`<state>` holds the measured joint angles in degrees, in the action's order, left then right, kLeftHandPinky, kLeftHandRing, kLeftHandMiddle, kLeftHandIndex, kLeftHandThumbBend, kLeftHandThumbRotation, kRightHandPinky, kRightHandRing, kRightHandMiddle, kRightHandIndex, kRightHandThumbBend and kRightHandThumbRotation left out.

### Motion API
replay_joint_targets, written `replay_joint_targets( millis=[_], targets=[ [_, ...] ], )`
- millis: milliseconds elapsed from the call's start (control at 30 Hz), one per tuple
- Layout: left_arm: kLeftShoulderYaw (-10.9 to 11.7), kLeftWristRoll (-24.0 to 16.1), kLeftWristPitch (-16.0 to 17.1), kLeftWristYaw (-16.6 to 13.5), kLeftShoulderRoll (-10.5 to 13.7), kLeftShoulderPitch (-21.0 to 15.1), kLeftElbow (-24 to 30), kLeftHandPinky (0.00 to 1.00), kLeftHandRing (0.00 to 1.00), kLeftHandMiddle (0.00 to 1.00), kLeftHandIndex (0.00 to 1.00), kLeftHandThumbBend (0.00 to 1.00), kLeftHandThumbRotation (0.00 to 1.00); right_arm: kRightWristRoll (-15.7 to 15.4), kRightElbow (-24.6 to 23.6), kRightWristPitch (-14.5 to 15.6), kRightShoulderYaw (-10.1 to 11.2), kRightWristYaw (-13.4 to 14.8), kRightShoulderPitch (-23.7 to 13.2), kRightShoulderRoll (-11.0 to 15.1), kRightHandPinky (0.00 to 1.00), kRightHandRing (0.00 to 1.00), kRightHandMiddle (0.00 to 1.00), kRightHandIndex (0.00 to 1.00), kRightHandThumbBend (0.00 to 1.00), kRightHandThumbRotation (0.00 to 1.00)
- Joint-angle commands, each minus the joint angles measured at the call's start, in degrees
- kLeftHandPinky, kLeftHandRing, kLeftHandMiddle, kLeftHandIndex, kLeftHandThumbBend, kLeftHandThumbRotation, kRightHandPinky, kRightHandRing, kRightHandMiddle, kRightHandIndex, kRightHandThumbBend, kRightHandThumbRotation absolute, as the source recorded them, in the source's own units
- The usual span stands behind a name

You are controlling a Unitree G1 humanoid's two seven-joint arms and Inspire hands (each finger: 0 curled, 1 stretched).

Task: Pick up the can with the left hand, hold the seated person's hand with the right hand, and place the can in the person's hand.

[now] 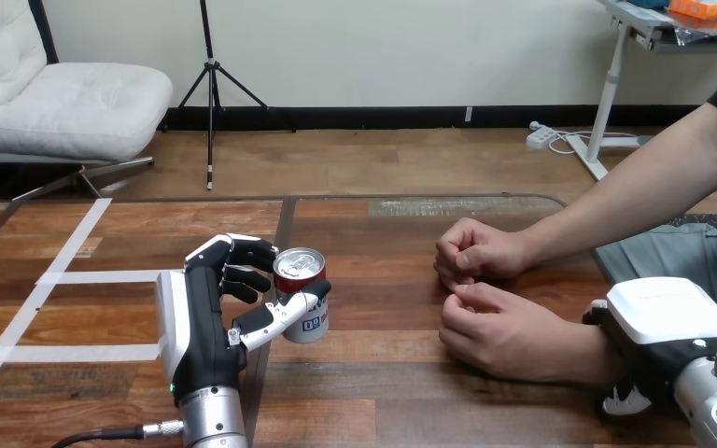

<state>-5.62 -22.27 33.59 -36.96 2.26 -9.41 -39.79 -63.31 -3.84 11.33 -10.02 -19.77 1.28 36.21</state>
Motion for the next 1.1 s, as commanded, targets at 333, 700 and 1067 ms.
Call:
replay_joint_targets(
  millis=[333, 700, 1067],
  targets=[
    [0.5, -0.4, 1.5, 0.0, 0.5, -2.3, 3.8, 0.38, 0.41, 0.44, 0.46, 0.59, 0.00, 3.7, -1.7, -0.4, 2.3, 4.2, -0.7, 0.3, 0.62, 0.72, 0.74, 0.73, 0.82, 0.08],
    [0.3, -1.1, 1.2, -0.6, 0.5, -2.5, 3.6, 0.38, 0.42, 0.44, 0.45, 0.59, 0.00, 9.6, 1.2, -5.3, 2.8, 14.7, -0.4, -0.5, 0.37, 0.46, 0.53, 0.59, 0.82, 0.01],
    [0.5, -1.0, 1.5, -0.3, 0.4, -2.5, 3.5, 0.38, 0.41, 0.44, 0.45, 0.60, 0.00, 12.8, 2.6, -8.0, 2.5, 20.5, -0.8, -0.9, 0.23, 0.31, 0.41, 0.48, 0.82, 0.00]
  ],
)
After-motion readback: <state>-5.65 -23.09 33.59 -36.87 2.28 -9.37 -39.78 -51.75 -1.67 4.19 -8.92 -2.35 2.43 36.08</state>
